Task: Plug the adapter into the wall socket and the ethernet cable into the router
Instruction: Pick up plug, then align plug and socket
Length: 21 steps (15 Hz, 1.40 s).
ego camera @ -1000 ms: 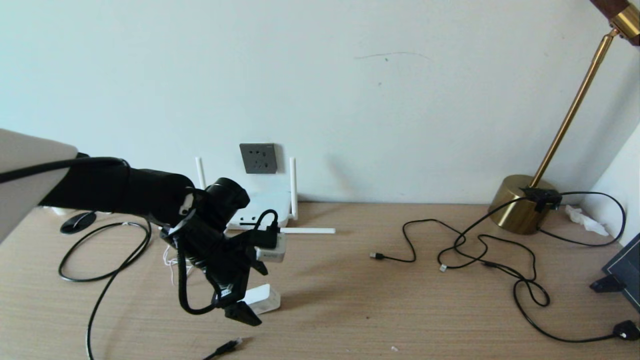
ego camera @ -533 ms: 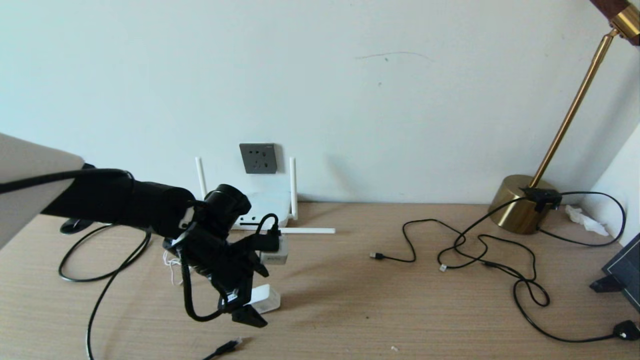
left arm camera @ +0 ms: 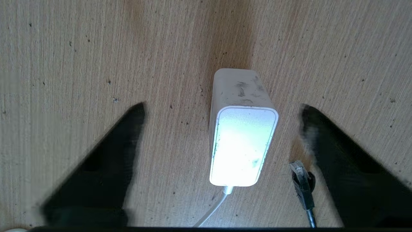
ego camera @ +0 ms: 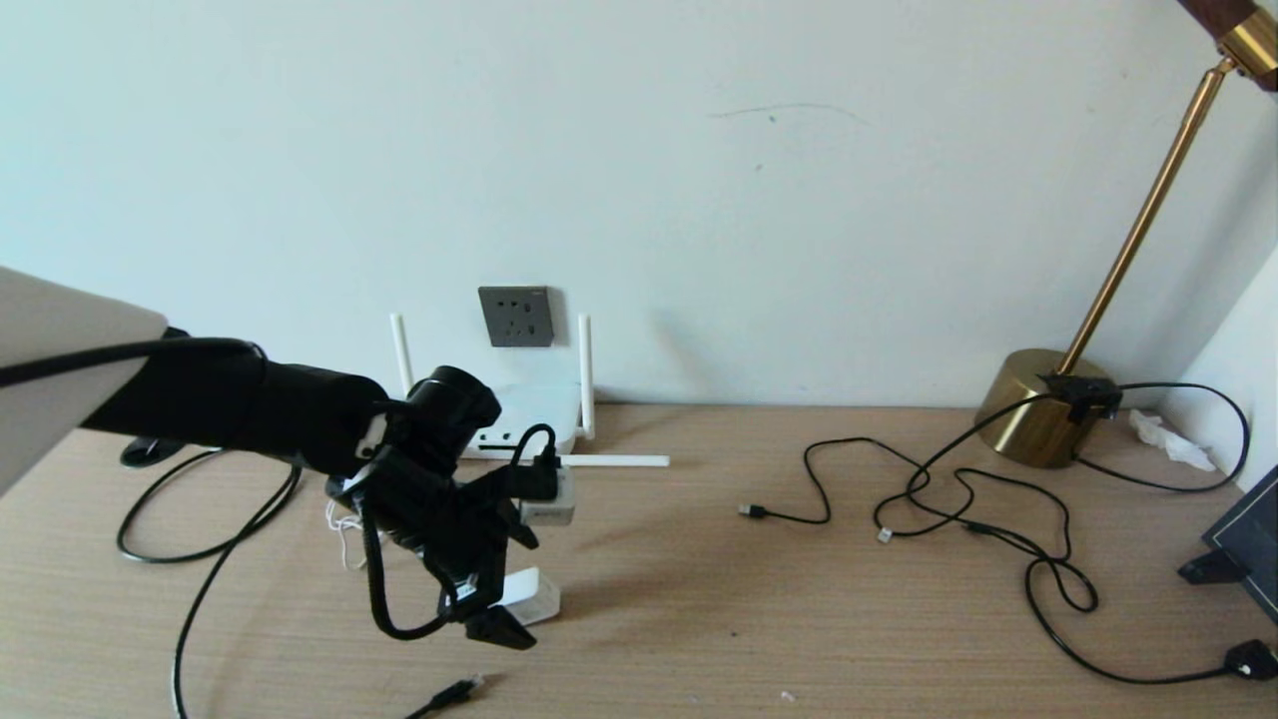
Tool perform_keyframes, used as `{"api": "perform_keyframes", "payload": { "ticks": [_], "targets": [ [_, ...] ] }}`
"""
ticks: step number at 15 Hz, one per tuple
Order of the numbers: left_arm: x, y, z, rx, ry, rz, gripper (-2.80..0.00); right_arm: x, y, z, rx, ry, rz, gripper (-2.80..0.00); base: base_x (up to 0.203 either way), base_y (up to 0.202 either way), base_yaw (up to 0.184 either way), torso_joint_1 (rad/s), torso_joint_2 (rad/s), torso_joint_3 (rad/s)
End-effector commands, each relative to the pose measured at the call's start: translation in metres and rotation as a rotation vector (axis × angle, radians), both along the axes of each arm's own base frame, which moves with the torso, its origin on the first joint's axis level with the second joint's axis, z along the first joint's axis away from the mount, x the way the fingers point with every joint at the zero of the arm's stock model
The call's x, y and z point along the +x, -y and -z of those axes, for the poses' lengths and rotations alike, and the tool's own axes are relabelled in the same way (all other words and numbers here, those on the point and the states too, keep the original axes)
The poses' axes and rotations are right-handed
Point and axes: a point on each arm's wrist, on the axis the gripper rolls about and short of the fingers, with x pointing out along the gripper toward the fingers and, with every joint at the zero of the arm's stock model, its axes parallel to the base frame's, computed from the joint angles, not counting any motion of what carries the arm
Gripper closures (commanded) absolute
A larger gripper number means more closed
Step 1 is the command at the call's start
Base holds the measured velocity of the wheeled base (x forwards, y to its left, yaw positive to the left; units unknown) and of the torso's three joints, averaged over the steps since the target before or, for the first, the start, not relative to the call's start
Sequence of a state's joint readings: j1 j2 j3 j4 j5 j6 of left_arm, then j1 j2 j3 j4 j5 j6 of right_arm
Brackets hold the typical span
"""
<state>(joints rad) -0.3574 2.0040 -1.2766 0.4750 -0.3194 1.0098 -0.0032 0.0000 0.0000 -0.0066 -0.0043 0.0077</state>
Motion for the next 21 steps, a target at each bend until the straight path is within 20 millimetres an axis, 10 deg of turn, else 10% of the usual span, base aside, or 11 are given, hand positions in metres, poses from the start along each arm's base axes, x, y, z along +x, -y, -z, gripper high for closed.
{"api": "perform_keyframes", "payload": {
  "ticks": [1,12,15,21],
  "targets": [
    [-0.001,0.000,0.000,0.000,-0.002,0.006,0.00,0.000,0.000,0.000,0.000,-0.001,0.000,0.00,0.000,0.000,0.000,0.000,0.00,0.000],
    [-0.006,-0.003,-0.002,-0.015,-0.007,0.010,0.00,0.000,0.000,0.000,0.000,-0.001,0.000,0.00,0.000,0.000,0.000,0.000,0.00,0.000],
    [-0.012,-0.005,-0.034,-0.231,-0.001,0.032,0.00,0.000,0.000,0.000,0.000,0.000,0.000,0.00,0.000,0.000,0.000,0.000,0.00,0.000],
    [-0.059,-0.037,-0.163,-0.718,-0.077,-0.326,0.00,0.000,0.000,0.000,0.000,-0.002,0.000,0.00,0.000,0.000,0.000,0.000,0.00,0.000]
  ]
}}
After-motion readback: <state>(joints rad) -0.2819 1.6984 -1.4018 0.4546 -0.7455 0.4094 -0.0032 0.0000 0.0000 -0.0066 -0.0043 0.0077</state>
